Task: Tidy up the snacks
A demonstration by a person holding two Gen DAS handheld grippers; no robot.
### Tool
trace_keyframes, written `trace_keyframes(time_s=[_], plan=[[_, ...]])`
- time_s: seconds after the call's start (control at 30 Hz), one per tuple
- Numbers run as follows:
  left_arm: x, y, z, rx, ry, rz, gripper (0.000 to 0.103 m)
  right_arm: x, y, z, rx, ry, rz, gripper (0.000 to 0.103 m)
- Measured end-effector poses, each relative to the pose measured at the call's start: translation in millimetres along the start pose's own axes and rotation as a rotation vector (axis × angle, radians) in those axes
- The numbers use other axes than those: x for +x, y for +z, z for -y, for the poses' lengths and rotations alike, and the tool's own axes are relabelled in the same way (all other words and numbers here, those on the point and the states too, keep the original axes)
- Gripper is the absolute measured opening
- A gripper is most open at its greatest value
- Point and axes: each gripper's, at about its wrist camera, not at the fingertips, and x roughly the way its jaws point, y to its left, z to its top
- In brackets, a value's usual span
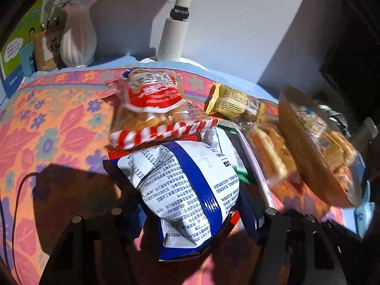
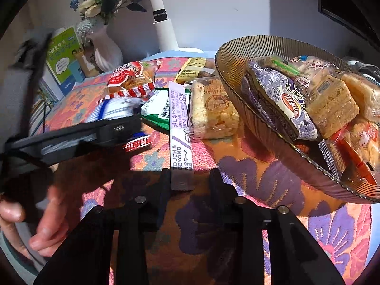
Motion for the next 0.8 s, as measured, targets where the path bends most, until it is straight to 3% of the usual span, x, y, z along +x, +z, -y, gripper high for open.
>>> trace_keyframes(time_s=[0.1,0.3,0.37,0.47,0.8], plan=[[-25.7,-13.6,-12.2,0.022,-0.001,0.032,0.066,1.8,0.9,-0.4,0.002,-0.002,-0.005,0.032],[-57.1,-36.8,-45.5,0.049,0.087,0.117,0.066,11.3,5.5,-14.5,-0.053,-0.081,-0.014,0.032],[-54.5,-41.1,-55.6,0.019,0.063,0.115,0.066,12.4,4.8,-20.7,-0.081,-0.117,-0.008,0.024],[-54.9,-42.1,-65.0,-0.009,0.025,0.125,0.066,8.8,1.8,-25.3,-0.110,-0.128,0.007,0.019],[-65.3,-45.8,-69.9,-0.036,-0.079,0.171,0.066,-52.3,-52.3,-27.4,-0.036,-0.063,0.033,0.020]])
